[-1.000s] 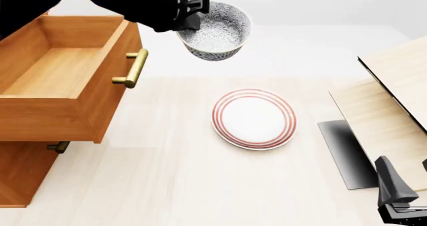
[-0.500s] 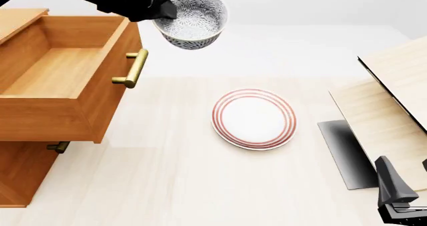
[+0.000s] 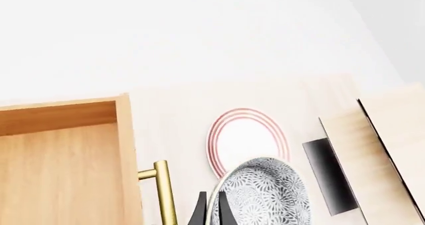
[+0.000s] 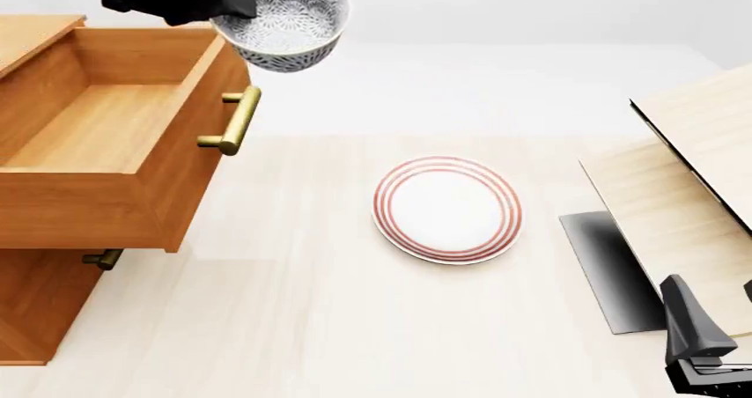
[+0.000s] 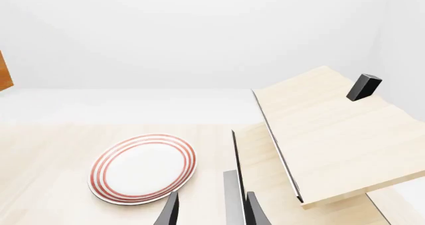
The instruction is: Open the top drawer of the cabinet and put the bowl in it.
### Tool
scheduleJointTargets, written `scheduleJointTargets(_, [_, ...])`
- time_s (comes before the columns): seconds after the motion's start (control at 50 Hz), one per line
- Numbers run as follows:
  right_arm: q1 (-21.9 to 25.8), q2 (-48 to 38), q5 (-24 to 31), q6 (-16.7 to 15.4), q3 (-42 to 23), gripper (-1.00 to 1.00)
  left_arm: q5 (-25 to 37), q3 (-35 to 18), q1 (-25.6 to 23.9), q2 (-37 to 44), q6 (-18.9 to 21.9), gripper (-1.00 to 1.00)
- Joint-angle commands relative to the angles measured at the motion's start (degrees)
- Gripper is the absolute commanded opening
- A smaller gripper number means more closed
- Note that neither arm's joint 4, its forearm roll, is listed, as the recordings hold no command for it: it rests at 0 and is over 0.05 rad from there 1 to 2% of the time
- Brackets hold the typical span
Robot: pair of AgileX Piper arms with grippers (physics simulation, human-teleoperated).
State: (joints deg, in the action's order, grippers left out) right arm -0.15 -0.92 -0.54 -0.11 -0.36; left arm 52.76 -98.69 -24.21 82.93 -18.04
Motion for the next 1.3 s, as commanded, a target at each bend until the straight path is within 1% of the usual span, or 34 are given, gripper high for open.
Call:
scheduleJointTargets(0.02, [-0.02,0.23,0.17,0.01,0.04,1.0,0.46,2.01,3.06,-3.52,-0.25,-1.0])
scheduleJointTargets(0.3, [-0.02,0.24,0.17,0.02,0.04,1.0,-0.44,6.67,6.18,-6.95,-1.02,-1.0])
scheduleJointTargets(0.72, [-0.02,0.23,0.17,0.01,0.04,1.0,-0.46,9.8,9.94,-10.56,-2.19,-1.0])
scheduleJointTargets(0.82, [0.0,0.24,0.18,-0.01,0.04,1.0,-1.27,11.62,10.66,-11.28,-2.62,-1.0])
scheduleJointTargets(1.0, [-0.01,0.24,0.17,0.0,0.04,1.0,-0.67,11.78,12.57,-13.02,-3.04,-1.0])
scheduleJointTargets(1.18, [-0.02,0.24,0.18,0.0,0.04,1.0,-1.55,14.41,13.83,-14.21,-3.63,-1.0])
scheduleJointTargets(1.3, [-0.01,0.23,0.17,0.01,0.04,1.0,-1.64,15.26,14.68,-15.04,-3.98,-1.0])
